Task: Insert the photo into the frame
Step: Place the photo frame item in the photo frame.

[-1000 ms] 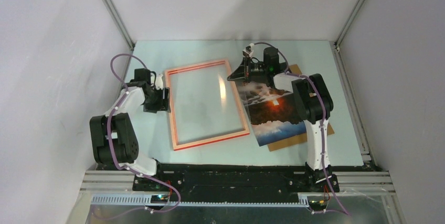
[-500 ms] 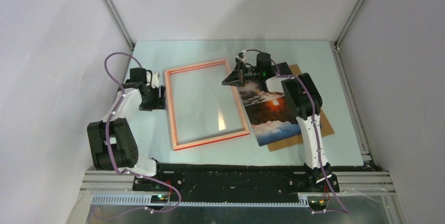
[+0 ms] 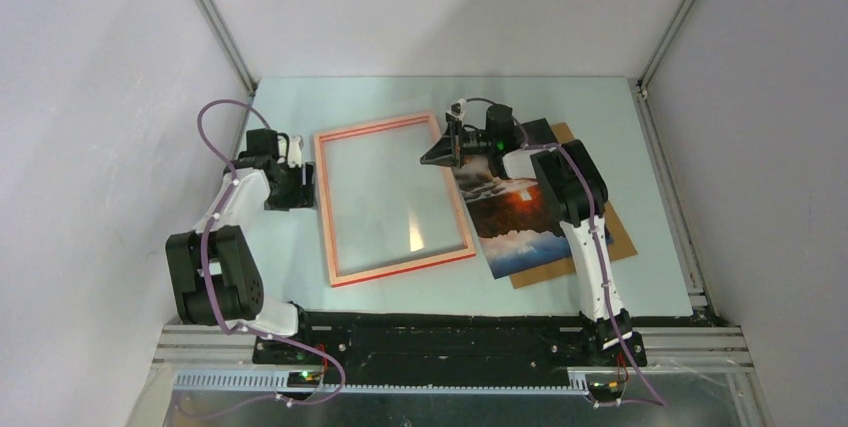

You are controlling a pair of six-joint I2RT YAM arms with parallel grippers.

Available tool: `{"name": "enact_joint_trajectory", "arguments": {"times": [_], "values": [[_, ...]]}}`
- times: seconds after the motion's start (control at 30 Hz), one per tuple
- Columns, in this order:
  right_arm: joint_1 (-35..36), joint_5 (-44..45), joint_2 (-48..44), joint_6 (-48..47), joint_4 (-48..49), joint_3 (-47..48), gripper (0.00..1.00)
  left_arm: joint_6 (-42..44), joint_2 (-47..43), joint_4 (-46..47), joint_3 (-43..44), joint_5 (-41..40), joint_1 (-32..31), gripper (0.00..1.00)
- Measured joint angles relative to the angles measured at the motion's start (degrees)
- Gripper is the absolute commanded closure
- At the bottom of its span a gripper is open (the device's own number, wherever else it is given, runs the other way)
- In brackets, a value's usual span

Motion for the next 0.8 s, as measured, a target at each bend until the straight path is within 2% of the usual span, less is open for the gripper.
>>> {"name": "enact_joint_trajectory", "arguments": {"times": [0.8], "values": [[0.76, -0.17, 4.26, -0.39, -0.39, 4.55, 1.0, 0.0, 0.39, 1.07, 0.0, 1.01, 0.0, 0.28]]}}
